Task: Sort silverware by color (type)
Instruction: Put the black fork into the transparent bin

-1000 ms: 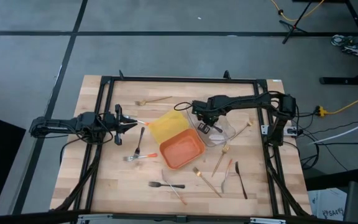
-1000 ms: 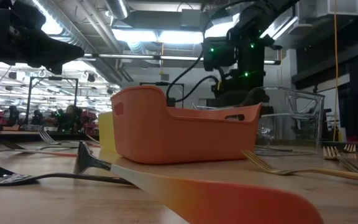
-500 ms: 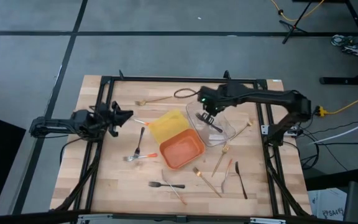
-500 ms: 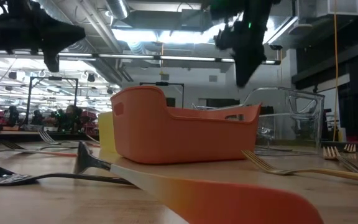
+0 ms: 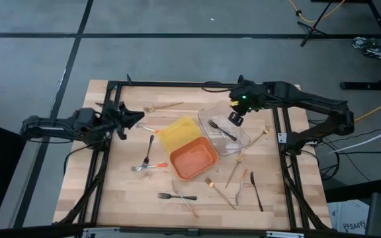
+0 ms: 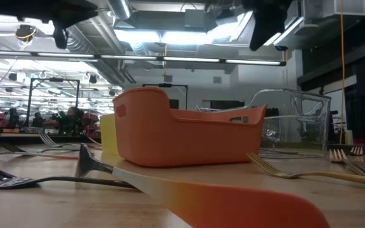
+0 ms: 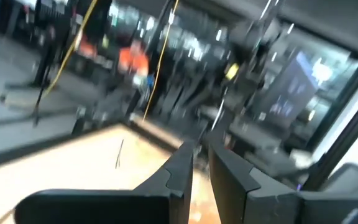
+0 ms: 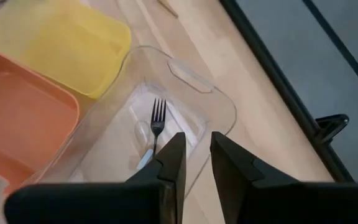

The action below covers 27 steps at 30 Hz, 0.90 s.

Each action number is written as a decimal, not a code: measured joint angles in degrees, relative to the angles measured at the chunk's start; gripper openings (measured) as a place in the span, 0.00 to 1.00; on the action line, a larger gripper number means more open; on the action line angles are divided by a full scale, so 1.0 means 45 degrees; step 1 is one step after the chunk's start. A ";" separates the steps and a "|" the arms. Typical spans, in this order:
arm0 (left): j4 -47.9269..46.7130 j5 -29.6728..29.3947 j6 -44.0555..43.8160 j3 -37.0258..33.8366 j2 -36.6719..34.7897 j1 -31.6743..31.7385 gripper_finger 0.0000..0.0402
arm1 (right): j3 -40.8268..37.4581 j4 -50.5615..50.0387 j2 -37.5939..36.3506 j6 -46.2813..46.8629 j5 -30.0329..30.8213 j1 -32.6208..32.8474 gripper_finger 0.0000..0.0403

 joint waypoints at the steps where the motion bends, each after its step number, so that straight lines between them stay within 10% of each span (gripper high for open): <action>1: -0.0727 0.0076 -0.0133 0.0499 0.0500 0.0000 0.11 | 0.0000 -0.0040 -0.0175 -0.0008 0.0005 0.0000 0.17; 13: -1.1194 0.1110 -0.3424 0.6187 0.6335 -0.0005 0.11 | 0.0000 -0.0991 -0.1083 -0.0055 0.0024 0.0000 0.17; 27: -1.2142 0.2984 -0.4888 0.6294 0.9633 0.0005 0.11 | 0.0000 -0.0919 -0.1072 -0.0137 -0.0222 0.0000 0.17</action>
